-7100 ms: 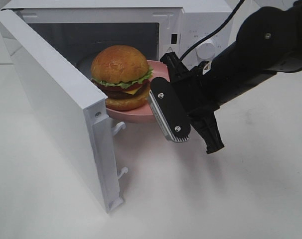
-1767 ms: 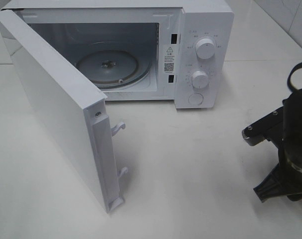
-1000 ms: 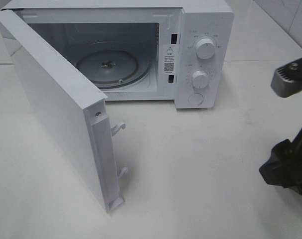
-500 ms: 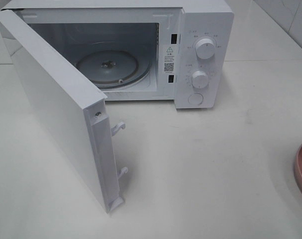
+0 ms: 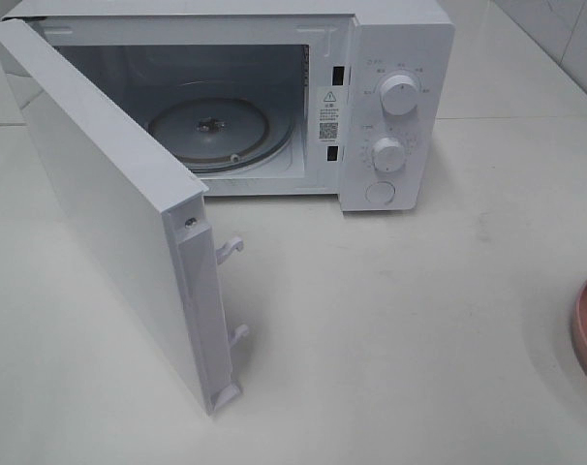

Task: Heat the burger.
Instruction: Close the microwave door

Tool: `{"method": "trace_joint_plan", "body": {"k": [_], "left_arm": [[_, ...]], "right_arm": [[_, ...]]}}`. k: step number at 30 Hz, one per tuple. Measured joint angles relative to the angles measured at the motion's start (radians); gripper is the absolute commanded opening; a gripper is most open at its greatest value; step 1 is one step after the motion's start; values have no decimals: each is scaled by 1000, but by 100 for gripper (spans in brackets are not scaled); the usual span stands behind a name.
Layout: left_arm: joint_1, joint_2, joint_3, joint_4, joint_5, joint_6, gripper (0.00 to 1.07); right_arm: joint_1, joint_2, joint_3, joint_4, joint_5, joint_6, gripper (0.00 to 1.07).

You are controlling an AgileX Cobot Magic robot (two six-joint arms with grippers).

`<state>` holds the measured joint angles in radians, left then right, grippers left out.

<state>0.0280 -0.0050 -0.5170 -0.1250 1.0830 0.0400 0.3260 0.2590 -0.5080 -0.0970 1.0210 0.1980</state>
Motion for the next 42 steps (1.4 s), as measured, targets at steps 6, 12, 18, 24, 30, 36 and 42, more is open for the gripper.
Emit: {"method": "trace_joint_plan", "body": {"k": [6, 12, 18, 24, 30, 36, 42], "left_arm": [[0, 0, 0, 0, 0, 0, 98], [0, 0, 0, 0, 0, 0, 98], [0, 0, 0, 0, 0, 0, 98], [0, 0, 0, 0, 0, 0, 98], [0, 0, 0, 0, 0, 0, 98], [0, 0, 0, 0, 0, 0, 98], [0, 0, 0, 0, 0, 0, 98]], "right_arm": [[-91, -134, 3, 22, -11, -19, 76], [-150, -224, 3, 25, -16, -24, 76], [-180, -263, 3, 27, -16, -25, 76], [-180, -263, 3, 27, -16, -25, 75], [-180, -263, 3, 28, -16, -25, 75], [-180, -263, 3, 28, -16, -25, 75], [-180, -263, 3, 28, -16, -25, 75]]}}
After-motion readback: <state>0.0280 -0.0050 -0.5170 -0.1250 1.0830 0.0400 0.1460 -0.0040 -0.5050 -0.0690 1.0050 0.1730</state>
